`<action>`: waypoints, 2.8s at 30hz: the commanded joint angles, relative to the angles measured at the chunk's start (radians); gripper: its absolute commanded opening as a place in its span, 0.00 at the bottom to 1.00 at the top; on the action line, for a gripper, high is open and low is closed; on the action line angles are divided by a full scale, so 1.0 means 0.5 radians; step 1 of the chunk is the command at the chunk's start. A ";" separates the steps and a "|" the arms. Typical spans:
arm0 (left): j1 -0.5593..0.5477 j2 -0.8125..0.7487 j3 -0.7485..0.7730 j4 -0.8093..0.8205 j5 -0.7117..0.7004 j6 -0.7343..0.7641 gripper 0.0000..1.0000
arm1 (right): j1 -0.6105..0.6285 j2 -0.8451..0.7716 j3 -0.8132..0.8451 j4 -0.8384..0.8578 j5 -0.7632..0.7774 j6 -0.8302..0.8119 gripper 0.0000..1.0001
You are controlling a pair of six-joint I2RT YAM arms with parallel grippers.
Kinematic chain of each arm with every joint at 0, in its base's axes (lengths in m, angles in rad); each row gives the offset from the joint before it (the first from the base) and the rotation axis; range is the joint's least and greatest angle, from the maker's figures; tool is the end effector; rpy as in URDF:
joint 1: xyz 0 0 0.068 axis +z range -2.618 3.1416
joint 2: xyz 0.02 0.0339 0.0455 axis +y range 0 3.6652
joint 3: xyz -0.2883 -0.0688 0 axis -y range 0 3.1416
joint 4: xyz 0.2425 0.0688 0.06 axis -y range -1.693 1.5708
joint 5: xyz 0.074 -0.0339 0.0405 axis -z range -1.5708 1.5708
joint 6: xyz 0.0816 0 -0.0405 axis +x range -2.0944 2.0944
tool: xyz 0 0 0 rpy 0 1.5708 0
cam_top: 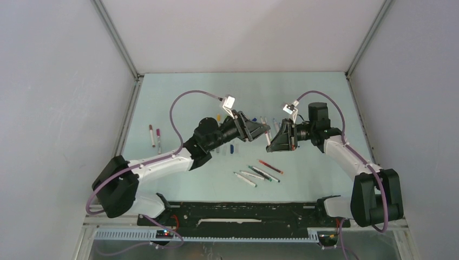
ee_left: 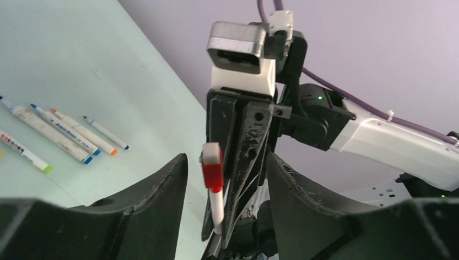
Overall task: Open the pen caps
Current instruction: Open the pen cap from the pen, then place the pen at the center of the board.
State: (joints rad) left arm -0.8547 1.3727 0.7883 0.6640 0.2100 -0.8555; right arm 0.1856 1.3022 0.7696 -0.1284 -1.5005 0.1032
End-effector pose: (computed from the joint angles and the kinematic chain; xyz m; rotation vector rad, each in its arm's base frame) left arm 0.2182 -0.2767 0.3246 0.1918 1.6867 -1.4950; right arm 0.2266 0.1254 0.2711 -0.8980 1.7725 1.7948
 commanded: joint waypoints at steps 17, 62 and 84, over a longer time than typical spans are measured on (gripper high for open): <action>0.004 0.106 0.176 0.154 0.124 -0.044 0.09 | -0.008 0.015 0.078 -0.004 -0.003 -0.031 0.00; 0.398 -0.422 0.405 -0.040 -0.551 0.361 0.00 | 0.126 0.063 0.080 0.052 -0.038 0.099 0.00; 0.484 -0.868 0.045 -0.067 -0.605 0.305 0.02 | 0.272 0.113 0.396 -0.957 0.933 -0.951 0.00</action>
State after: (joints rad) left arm -0.6296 0.9867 0.8764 0.7151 -0.1268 -0.7315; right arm 0.3172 1.3838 0.9108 -0.4625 -1.2808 -0.1841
